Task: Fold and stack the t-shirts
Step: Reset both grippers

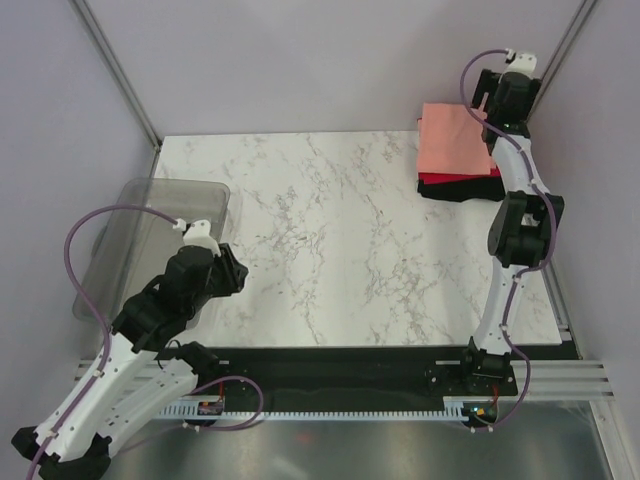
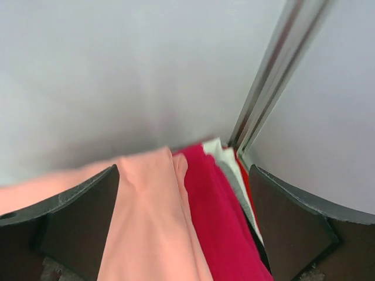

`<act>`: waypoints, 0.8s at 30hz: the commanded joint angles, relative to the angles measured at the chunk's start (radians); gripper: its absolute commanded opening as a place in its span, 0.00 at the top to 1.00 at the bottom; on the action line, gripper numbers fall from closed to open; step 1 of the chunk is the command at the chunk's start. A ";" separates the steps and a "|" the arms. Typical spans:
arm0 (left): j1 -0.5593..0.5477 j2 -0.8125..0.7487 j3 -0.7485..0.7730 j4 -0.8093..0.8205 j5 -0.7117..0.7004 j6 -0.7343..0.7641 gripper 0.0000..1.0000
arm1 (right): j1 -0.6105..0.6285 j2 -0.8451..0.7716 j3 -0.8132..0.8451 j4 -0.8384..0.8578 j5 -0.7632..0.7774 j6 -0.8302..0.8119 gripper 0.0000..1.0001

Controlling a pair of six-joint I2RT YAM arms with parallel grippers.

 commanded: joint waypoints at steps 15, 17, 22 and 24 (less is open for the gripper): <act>0.009 -0.104 -0.007 0.030 -0.017 0.038 0.00 | 0.061 -1.055 -1.055 0.047 -0.577 0.489 0.02; 0.007 -0.111 -0.010 0.032 -0.015 0.033 0.00 | 0.103 -1.176 -1.131 0.007 -0.608 0.495 0.02; 0.007 -0.110 -0.012 0.033 -0.001 0.029 0.00 | 0.229 -1.399 -1.314 -0.132 -0.584 0.635 0.02; 0.007 -0.105 -0.015 0.032 0.005 0.027 0.00 | 0.262 -1.450 -1.351 -0.220 -0.559 0.676 0.02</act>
